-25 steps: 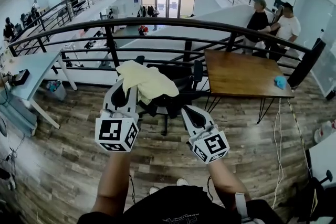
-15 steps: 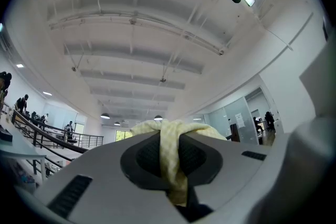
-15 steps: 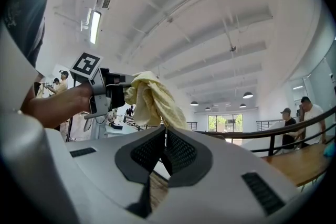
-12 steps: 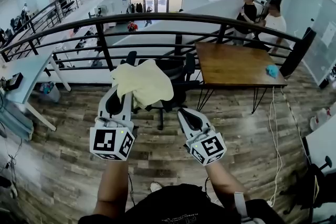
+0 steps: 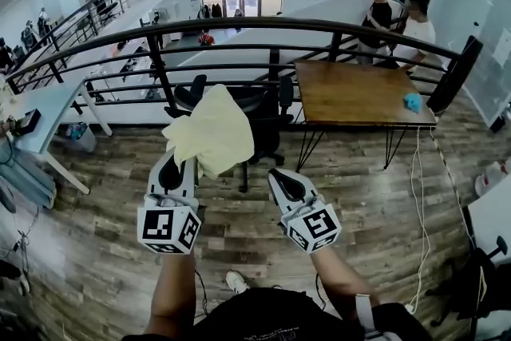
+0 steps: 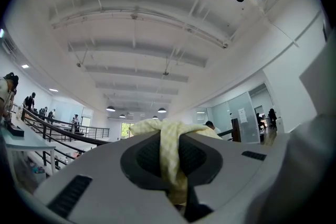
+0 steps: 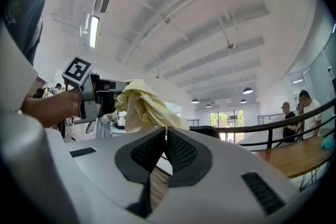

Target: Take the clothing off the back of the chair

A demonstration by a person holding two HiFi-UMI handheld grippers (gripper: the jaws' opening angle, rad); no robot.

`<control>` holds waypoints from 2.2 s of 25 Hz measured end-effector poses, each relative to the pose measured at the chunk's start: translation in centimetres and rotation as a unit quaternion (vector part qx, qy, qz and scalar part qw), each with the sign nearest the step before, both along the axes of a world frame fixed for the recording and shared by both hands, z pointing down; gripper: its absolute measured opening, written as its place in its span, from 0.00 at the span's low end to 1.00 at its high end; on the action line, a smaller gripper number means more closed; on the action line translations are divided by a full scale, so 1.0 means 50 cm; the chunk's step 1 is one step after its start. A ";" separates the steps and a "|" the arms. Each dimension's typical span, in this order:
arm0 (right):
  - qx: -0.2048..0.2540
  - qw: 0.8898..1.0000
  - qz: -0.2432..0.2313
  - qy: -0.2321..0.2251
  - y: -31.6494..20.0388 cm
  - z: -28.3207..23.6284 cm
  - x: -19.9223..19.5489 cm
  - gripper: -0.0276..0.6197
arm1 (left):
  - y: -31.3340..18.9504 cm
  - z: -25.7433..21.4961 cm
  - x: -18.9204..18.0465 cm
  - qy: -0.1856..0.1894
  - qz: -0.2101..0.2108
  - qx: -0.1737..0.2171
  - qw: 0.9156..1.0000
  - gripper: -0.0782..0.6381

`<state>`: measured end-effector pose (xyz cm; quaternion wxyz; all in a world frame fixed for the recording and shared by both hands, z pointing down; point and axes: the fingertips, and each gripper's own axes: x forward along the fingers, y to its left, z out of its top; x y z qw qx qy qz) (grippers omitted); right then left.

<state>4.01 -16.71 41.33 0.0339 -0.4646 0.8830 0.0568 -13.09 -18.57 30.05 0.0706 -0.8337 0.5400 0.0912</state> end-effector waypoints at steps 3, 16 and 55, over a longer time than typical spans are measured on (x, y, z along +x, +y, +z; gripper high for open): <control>-0.005 1.000 -0.001 -0.003 0.017 0.008 0.014 0.08 | 0.019 0.027 0.009 -0.001 -0.005 -0.014 1.000 0.17; -0.022 1.000 -0.016 0.004 0.034 0.040 0.055 0.08 | 0.029 0.170 0.035 -0.003 -0.026 -0.089 0.996 0.17; -0.032 0.999 -0.014 0.032 0.028 0.069 0.011 0.08 | -0.006 0.281 0.062 -0.033 0.027 -0.131 0.990 0.17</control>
